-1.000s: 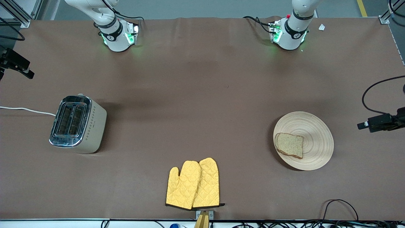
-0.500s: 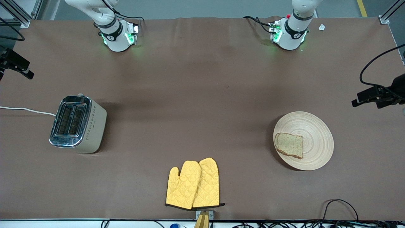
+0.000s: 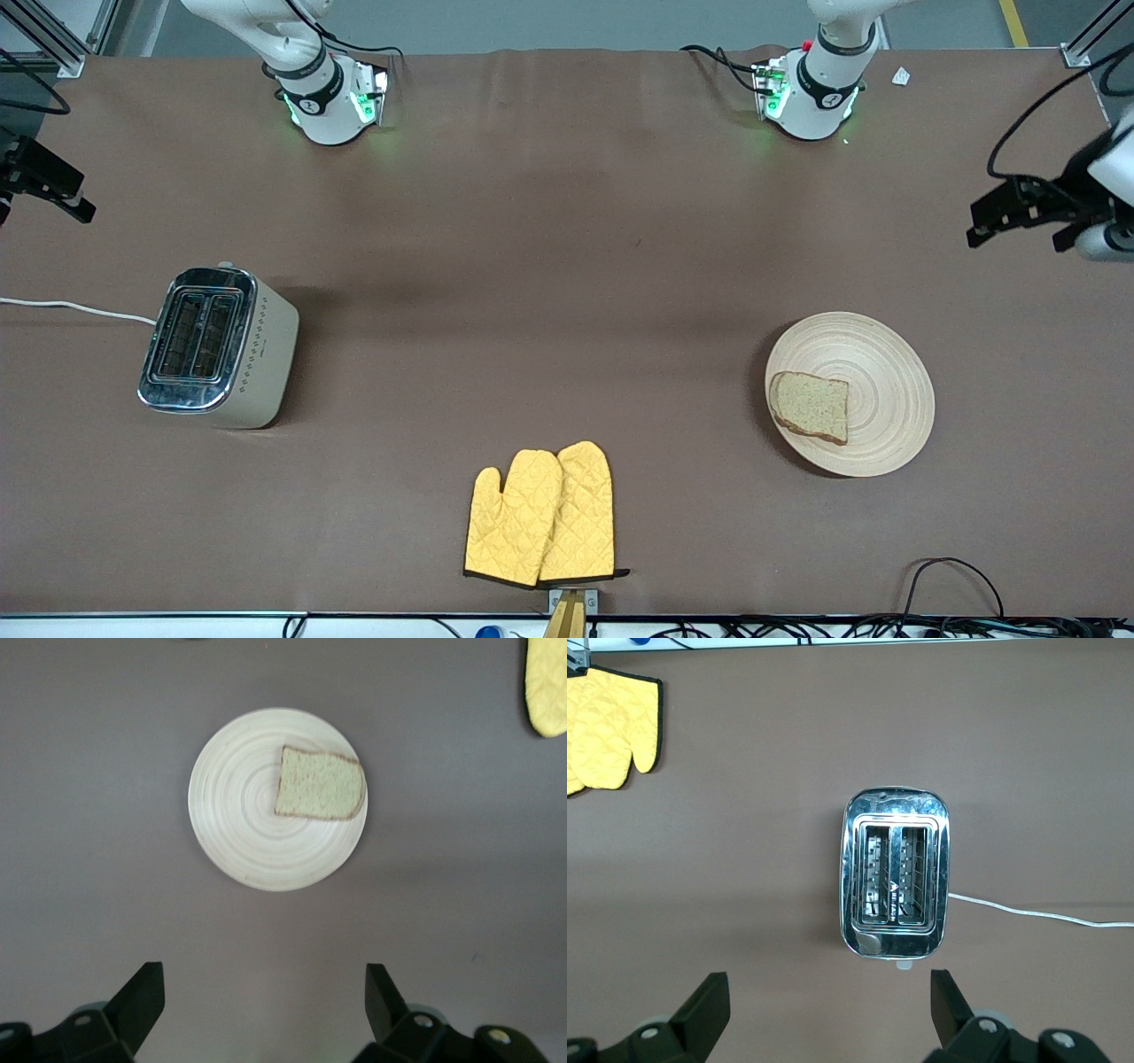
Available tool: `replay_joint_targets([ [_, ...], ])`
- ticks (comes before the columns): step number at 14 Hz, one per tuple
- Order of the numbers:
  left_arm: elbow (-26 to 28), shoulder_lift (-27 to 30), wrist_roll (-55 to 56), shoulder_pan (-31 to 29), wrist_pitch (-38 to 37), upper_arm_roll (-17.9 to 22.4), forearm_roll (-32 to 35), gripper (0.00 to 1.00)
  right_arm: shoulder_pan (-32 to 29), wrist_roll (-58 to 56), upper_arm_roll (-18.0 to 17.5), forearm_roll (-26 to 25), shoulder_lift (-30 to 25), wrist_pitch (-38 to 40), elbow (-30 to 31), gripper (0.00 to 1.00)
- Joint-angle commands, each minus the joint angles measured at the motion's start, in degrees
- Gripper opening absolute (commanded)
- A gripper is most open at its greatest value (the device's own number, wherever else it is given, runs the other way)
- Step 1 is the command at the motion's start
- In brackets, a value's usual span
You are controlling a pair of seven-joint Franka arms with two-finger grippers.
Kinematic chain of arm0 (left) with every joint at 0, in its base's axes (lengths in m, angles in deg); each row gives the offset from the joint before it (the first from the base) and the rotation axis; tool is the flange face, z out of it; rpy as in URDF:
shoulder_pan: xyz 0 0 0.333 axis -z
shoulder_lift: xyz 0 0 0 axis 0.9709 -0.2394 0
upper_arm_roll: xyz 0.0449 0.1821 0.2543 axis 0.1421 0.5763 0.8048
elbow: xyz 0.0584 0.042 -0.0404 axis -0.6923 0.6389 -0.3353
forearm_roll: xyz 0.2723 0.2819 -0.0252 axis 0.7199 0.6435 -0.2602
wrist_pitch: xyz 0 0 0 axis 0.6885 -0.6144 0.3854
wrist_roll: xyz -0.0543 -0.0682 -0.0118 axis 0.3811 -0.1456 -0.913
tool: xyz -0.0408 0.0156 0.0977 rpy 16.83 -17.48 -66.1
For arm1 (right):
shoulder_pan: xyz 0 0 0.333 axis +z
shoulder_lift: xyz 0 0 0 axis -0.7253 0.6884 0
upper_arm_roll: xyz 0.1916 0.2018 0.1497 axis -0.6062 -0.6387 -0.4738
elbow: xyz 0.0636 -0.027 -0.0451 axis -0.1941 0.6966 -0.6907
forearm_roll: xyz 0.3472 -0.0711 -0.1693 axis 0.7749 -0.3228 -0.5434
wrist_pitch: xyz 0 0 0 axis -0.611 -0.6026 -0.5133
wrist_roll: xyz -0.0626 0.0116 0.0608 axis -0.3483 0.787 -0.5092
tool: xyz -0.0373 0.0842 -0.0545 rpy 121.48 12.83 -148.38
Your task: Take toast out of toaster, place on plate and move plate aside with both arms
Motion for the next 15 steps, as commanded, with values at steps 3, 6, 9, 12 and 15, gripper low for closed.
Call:
replay_joint_targets([
  [3,7.23,7.4,2.99,11.33,-2.1,11.07,0.46,1.0,0.42,0.81,0.0,0.75,-0.83,-0.03,-0.75,1.0],
  [6,12.95,11.81,3.88,14.15,0.27,13.36,0.37,1.0,0.86,0.81,0.0,0.75,-0.92,0.32,-0.93,1.0],
  [9,12.45,12.0,2.84,14.24,0.01,13.71,0.11,1.0,1.56,0.73,0.0,0.75,-1.0,0.41,-0.93,1.0],
  [12,9.81,9.8,0.64,13.63,0.01,14.68,-2.35,1.0,1.56,0.73,0.0,0.75,-1.0,1.12,-1.01,1.0],
  [15,9.63,9.44,-0.77,13.72,0.01,14.68,-2.27,1.0,1.47,0.55,0.09,0.67,-1.09,1.2,-1.1,1.0],
])
